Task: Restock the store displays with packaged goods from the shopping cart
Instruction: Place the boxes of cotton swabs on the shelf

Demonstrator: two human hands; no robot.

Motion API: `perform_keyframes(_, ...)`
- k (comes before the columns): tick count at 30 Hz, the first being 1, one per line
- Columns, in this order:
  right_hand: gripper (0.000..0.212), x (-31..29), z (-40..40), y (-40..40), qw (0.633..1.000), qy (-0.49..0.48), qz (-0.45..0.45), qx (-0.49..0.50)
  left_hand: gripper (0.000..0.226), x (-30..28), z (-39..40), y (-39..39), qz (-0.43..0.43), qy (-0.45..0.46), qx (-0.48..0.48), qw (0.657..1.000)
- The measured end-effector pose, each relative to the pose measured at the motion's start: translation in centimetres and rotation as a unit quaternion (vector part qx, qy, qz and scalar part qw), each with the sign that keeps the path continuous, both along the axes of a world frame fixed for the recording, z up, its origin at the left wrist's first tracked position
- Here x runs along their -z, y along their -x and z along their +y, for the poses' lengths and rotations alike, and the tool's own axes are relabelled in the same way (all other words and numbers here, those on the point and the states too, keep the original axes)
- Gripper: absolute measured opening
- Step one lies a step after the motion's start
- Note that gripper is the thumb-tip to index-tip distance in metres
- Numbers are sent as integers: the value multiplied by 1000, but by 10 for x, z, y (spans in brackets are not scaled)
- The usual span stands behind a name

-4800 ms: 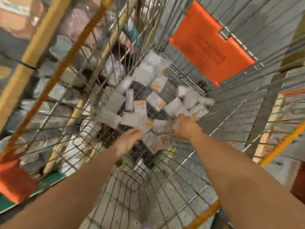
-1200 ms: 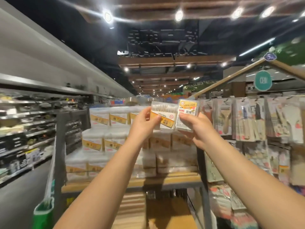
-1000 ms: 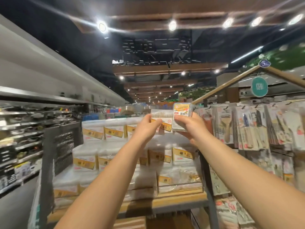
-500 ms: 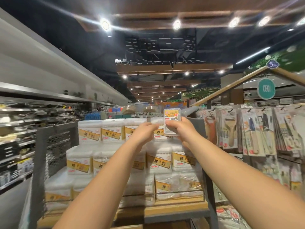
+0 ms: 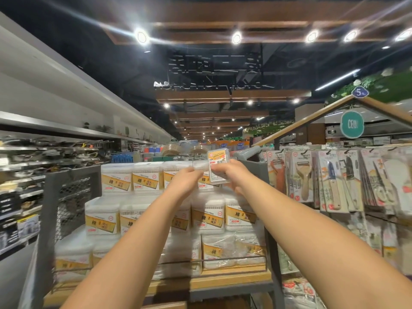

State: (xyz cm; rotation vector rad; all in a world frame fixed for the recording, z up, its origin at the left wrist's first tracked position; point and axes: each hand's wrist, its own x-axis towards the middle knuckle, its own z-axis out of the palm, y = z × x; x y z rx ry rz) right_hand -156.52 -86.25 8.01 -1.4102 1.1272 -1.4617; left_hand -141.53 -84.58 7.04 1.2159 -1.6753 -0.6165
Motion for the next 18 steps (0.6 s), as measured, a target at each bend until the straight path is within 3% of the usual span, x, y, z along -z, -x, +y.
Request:
perform_keyframes(6, 32, 12, 23, 17, 997, 41, -64, 17, 48, 12, 22, -11, 25, 63, 9, 998)
perform_keyframes(10, 27, 32, 50, 30, 993, 75, -94, -22, 29, 31, 38, -5, 78, 105, 42, 991)
perform_keyframes(12, 29, 39, 58, 35, 992, 103, -75, -23, 24, 38, 43, 4, 95, 128, 51, 986)
perform_keyframes(15, 36, 41, 57, 36, 990, 137, 25, 3, 20, 44, 47, 20, 91, 160, 61, 981)
perform_keyframes(18, 39, 40, 47, 34, 991, 135, 5, 5, 26, 52, 47, 31, 17, 189, 58, 980)
